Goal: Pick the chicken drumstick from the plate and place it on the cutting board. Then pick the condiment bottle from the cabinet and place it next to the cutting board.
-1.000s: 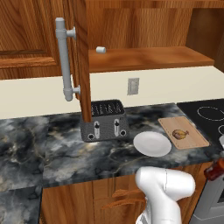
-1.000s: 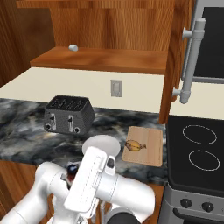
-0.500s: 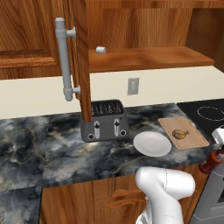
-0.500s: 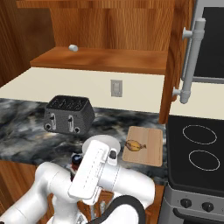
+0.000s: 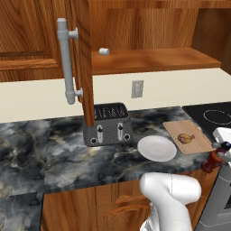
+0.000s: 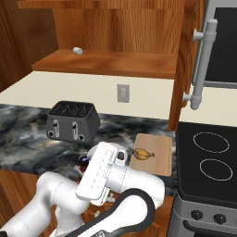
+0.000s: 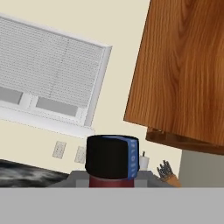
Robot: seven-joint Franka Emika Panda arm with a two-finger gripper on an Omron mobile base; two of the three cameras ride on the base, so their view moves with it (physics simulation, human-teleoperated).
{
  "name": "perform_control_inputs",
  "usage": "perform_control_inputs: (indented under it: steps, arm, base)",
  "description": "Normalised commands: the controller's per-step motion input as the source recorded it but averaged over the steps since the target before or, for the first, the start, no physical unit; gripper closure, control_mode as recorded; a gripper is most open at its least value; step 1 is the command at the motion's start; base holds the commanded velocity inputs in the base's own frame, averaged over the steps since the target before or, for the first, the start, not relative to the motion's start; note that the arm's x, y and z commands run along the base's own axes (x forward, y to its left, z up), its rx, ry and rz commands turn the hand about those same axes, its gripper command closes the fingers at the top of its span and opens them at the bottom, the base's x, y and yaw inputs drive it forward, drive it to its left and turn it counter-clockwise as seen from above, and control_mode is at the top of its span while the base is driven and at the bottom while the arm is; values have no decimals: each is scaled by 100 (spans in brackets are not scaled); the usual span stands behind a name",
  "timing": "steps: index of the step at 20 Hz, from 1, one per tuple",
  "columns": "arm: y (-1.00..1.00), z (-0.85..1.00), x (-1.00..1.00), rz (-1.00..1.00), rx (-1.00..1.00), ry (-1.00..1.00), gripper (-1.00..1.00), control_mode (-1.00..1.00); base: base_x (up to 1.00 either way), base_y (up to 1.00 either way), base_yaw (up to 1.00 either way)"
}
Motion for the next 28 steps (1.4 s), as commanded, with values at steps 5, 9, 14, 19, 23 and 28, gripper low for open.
perform_control_inputs:
  steps: [5,9,14,19,23,28]
  arm:
    - [0,-12,25,0,-6,0,100,-100]
    - [0,-20,26,0,-7,-1,100,-100]
    - [-1,-19,29,0,-5,-1,100,-100]
    - [-4,-14,30,0,-1,-1,100,-100]
    - [-9,-16,31,-1,0,0,100,-100]
    - [-14,-26,31,-1,0,0,100,-100]
  base:
    - [0,0,0]
    - [0,0,0]
    - [0,0,0]
    - [0,0,0]
    - [0,0,0]
    - [0,0,0]
